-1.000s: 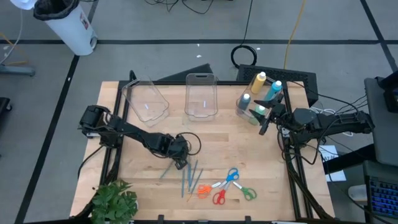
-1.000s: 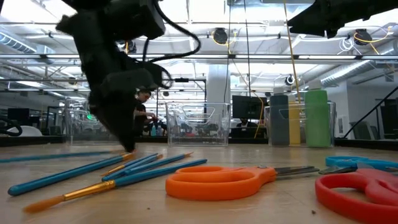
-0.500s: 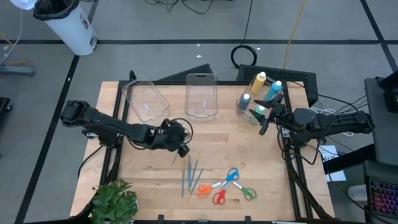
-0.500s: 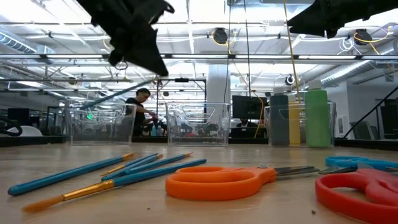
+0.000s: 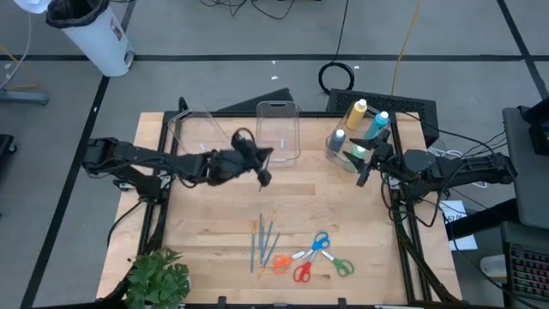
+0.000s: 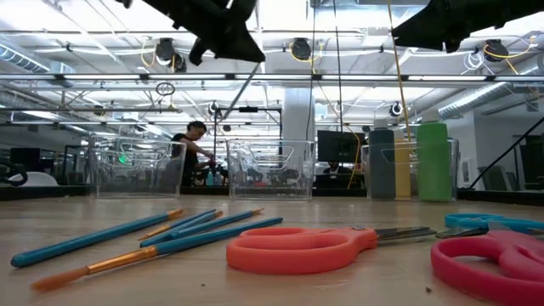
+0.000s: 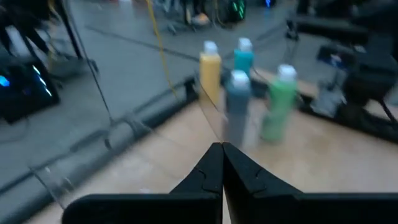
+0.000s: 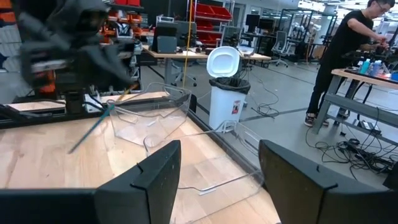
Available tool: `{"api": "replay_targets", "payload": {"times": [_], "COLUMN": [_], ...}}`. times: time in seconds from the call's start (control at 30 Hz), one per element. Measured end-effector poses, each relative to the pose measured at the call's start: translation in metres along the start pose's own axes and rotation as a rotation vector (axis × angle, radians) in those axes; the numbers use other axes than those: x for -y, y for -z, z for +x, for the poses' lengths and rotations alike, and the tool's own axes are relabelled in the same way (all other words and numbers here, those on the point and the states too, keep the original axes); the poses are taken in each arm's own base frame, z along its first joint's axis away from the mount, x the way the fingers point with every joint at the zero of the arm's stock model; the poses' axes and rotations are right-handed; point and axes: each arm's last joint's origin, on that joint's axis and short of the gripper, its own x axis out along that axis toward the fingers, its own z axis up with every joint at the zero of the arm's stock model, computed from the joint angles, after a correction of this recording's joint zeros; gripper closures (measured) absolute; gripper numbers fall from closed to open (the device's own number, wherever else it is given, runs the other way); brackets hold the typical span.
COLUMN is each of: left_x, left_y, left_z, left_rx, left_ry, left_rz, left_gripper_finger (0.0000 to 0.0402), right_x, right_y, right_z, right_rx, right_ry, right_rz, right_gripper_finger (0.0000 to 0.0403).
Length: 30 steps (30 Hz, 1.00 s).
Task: Pick & Place Paint Supplies
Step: Put the blue paint brush into the middle transparent bin
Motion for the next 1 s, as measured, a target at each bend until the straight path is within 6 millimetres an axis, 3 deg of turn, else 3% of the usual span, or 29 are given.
{"api": "replay_targets", "payload": {"times": [0.43,0.6,1.0], "left_x": [-0.081,-0.102,-0.112], "left_y": [-0.037,-0.023,0.023], "left_z": [0.037,0.056,0.106], "left_rx": [0.226,0.147,0.079], "left_ry": [-0.114,-0.156,-0.166], "left_rz": [-0.007,-0.029,-0.028], "left_gripper_finger": [0.0401,0.0401,0.0401], "right_x": [-0.004,-0.004,-0.006], "right_y": [0.0,-0.001,-0.001], "right_z": [0.005,0.006,0.008], "right_rx": [0.004,0.014,0.009], "right_ry": [0.001,0.001,0.004], "right_rz": [-0.003,0.003,-0.022], "right_gripper_finger": [0.0193,0.0193,0.0193]}}
